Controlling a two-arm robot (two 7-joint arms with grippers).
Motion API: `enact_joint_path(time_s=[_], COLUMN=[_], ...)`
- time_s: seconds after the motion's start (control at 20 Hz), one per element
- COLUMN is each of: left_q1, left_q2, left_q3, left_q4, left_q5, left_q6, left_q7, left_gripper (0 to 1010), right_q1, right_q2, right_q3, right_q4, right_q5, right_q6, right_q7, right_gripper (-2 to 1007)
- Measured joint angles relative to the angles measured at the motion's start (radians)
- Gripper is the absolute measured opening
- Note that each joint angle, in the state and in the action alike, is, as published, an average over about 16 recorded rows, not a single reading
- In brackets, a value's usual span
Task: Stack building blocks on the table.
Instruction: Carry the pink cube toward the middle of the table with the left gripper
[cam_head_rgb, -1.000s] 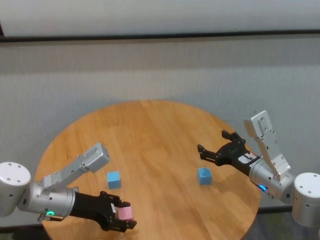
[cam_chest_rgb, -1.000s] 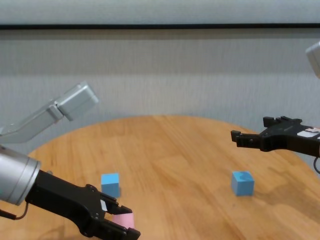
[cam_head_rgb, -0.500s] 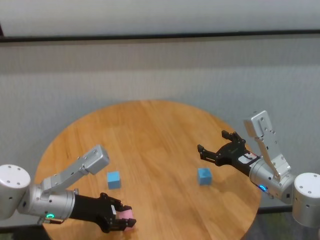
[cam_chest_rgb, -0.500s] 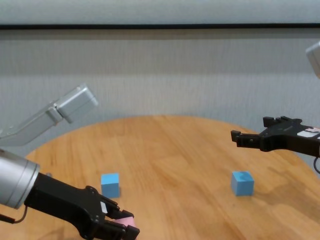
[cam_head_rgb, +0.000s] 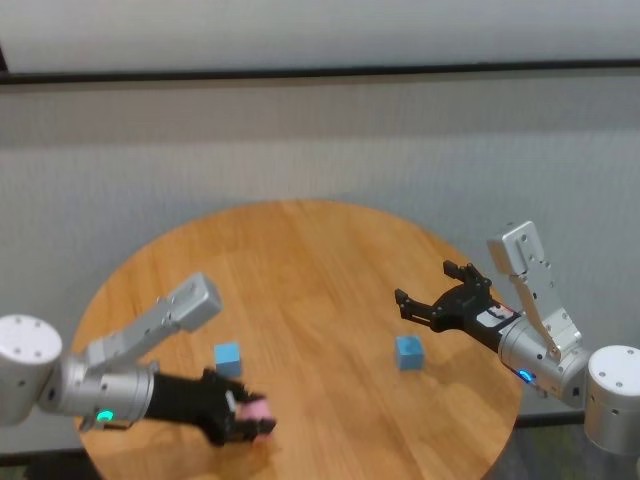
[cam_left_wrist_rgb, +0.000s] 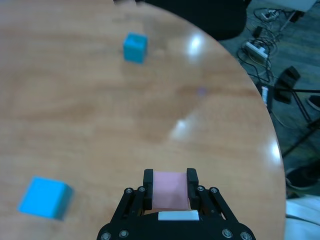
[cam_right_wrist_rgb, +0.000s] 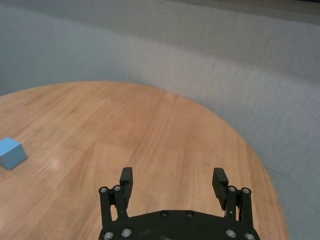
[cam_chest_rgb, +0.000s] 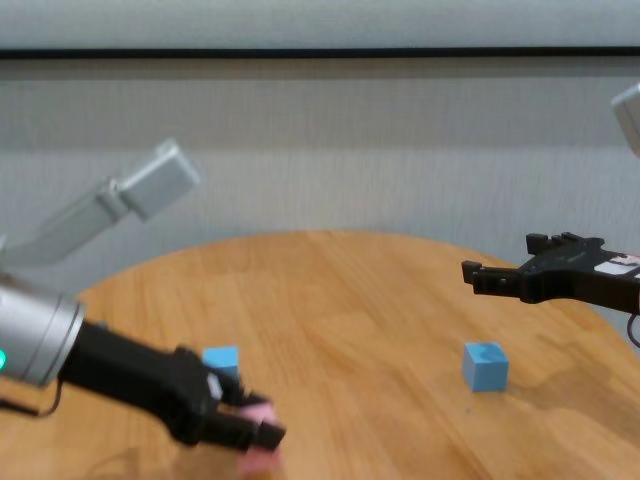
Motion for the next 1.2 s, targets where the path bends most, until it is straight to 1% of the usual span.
enact_joint_path(time_s=[0.15, 0.25, 0.4, 0.5, 0.65, 0.85, 1.05, 1.2], left_q1=[-0.024, -0.046, -0.086, -0.116, -0.16, -0.217, -0.272, -0.314], left_q2=[-0.021, -0.043, -0.089, -0.126, -0.185, -0.264, -0.336, -0.386], left_q3=[0.0, 0.002, 0.009, 0.014, 0.023, 0.031, 0.03, 0.026], left_q4=[0.002, 0.016, 0.056, 0.098, 0.176, 0.307, 0.457, 0.58], left_q5=[0.01, 0.02, 0.04, 0.056, 0.079, 0.107, 0.127, 0.138], left_q6=[-0.01, -0.021, -0.043, -0.061, -0.089, -0.132, -0.183, -0.228], left_q7=[0.011, 0.018, 0.026, 0.03, 0.035, 0.04, 0.042, 0.044], left_gripper=[409, 409, 409, 409, 409, 409, 408, 408], right_q1=[0.0, 0.0, 0.0, 0.0, 0.0, 0.0, 0.0, 0.0], right_q2=[0.0, 0.0, 0.0, 0.0, 0.0, 0.0, 0.0, 0.0], right_q3=[0.0, 0.0, 0.0, 0.0, 0.0, 0.0, 0.0, 0.0], right_q4=[0.0, 0.0, 0.0, 0.0, 0.0, 0.0, 0.0, 0.0], right_q5=[0.0, 0.0, 0.0, 0.0, 0.0, 0.0, 0.0, 0.0], right_q6=[0.0, 0.0, 0.0, 0.0, 0.0, 0.0, 0.0, 0.0], right_q7=[0.0, 0.0, 0.0, 0.0, 0.0, 0.0, 0.0, 0.0], right_gripper=[1001, 1001, 1001, 1001, 1000, 1000, 1000, 1000])
